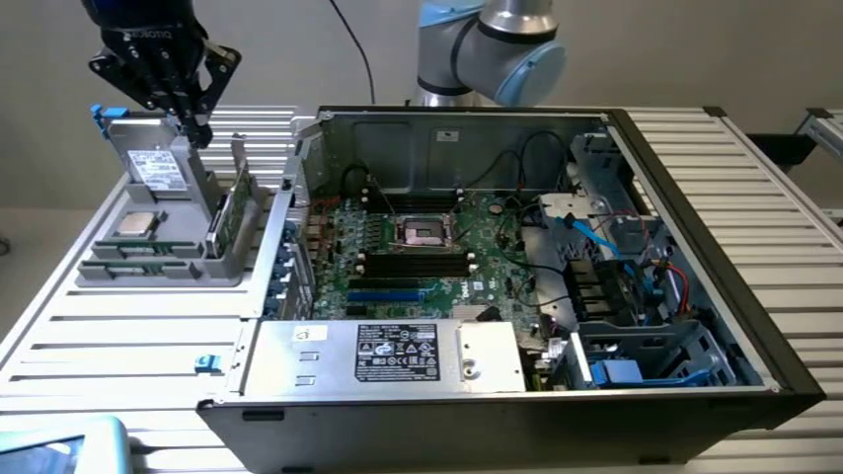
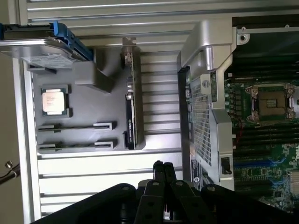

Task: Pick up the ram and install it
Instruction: 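Reach for the ram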

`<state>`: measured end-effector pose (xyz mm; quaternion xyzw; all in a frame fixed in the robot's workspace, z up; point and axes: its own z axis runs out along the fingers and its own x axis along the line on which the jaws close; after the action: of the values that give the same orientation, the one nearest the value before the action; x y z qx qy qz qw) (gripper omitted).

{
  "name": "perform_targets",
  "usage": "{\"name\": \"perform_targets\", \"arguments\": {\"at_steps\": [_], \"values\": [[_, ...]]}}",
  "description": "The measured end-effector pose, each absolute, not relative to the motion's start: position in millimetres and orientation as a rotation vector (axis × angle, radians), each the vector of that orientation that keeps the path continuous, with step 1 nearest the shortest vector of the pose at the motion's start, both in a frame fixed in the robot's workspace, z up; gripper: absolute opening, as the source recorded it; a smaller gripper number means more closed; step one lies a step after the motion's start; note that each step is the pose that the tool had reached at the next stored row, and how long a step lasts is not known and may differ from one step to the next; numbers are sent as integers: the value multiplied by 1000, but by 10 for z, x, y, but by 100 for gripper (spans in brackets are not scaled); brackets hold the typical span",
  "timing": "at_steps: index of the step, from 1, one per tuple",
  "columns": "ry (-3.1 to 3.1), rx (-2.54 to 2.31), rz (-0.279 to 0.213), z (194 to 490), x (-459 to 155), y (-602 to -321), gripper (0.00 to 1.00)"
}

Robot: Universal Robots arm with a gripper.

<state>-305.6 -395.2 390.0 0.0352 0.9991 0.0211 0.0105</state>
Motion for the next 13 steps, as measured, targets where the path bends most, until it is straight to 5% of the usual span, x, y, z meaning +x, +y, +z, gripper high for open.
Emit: {"name": "perform_targets", "arguments": {"at_steps": [13], "values": [[3118, 110, 65, 3885, -3621, -3952, 11]]}}
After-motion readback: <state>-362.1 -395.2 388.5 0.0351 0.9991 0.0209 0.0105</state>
